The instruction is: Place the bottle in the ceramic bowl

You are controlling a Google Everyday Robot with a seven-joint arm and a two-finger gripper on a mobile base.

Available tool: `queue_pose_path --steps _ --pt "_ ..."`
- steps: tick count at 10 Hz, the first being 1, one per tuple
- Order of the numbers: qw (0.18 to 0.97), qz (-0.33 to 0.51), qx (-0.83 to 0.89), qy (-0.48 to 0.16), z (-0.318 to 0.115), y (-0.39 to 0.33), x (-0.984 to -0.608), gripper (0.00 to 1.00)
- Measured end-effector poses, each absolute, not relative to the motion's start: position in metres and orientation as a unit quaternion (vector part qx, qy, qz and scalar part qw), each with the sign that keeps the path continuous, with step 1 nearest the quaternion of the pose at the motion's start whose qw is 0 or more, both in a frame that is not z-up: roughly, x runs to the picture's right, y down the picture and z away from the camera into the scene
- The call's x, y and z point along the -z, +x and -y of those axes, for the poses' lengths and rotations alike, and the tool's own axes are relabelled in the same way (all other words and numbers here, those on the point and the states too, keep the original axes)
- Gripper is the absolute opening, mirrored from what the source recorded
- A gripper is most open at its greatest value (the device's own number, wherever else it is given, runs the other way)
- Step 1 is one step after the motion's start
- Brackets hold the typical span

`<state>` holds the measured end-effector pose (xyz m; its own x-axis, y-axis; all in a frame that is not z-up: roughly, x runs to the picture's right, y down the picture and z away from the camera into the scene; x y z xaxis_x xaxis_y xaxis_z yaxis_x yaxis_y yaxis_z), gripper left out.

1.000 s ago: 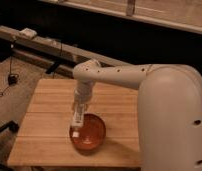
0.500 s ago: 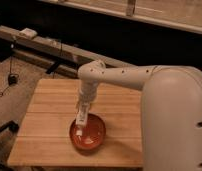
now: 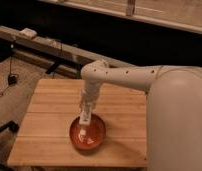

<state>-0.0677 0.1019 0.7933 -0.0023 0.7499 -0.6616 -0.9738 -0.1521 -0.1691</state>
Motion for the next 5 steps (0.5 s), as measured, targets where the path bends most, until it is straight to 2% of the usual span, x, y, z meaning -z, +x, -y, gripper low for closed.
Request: queue_pose_path --steps 5 --pt "0.645 -0.151 -0.673 -0.328 -0.107 -0.073 -0.778 0.80"
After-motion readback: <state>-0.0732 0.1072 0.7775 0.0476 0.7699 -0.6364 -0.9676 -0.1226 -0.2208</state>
